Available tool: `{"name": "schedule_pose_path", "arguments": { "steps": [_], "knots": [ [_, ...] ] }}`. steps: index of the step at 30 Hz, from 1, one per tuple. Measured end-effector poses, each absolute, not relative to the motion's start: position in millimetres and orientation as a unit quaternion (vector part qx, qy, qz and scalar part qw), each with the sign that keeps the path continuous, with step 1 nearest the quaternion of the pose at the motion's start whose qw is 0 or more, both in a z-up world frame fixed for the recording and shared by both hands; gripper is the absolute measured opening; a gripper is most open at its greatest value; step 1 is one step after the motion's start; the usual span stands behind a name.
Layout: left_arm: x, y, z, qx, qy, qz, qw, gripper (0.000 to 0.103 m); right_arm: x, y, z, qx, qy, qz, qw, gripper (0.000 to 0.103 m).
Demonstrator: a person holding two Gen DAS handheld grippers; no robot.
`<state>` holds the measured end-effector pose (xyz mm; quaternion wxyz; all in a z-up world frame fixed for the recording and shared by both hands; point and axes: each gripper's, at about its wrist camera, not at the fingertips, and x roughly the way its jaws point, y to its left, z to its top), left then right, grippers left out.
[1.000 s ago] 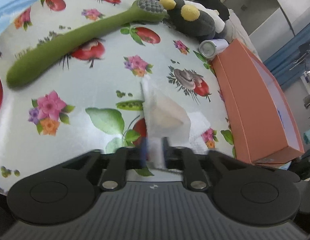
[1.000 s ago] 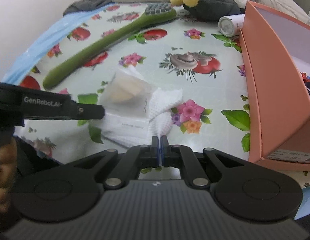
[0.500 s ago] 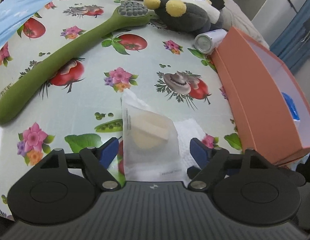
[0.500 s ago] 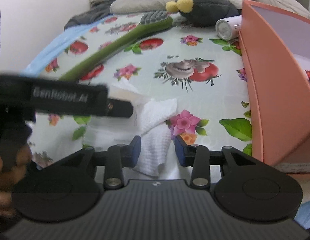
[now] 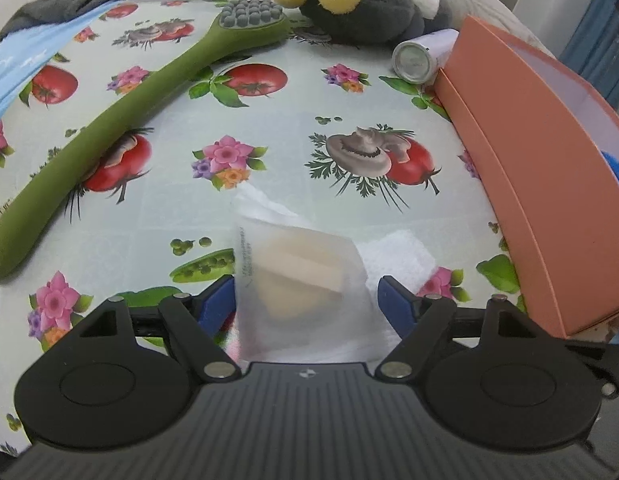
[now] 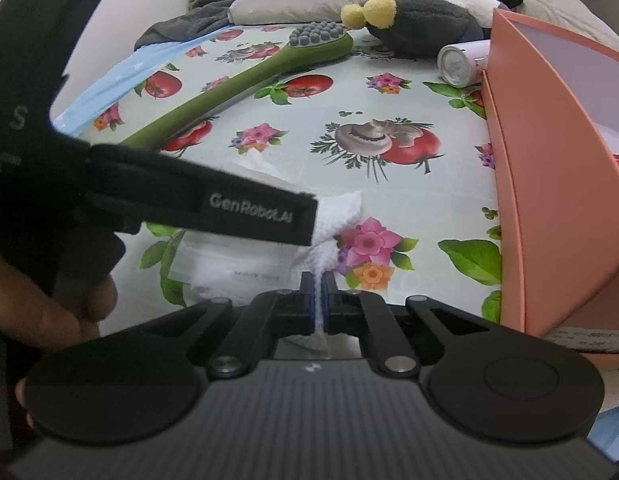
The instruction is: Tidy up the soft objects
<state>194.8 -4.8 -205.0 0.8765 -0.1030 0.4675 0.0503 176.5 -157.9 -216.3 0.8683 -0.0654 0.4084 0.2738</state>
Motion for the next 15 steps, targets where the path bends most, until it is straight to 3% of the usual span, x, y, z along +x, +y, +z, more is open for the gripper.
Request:
{"name": "schedule_pose_path", "arguments": {
  "steps": [6,15],
  "knots": [
    [188,3,-198,-0.104,0.457,0.049,0.882,0.060,179,-164,-215,-0.064,0.404,0.260,0.875,0.006],
    [165,15,-185,-0.119,0.445,0.037,0.887,0.059,181,-175,-214,-0.077,0.408,0.219,0.883,0.008]
  ]
}}
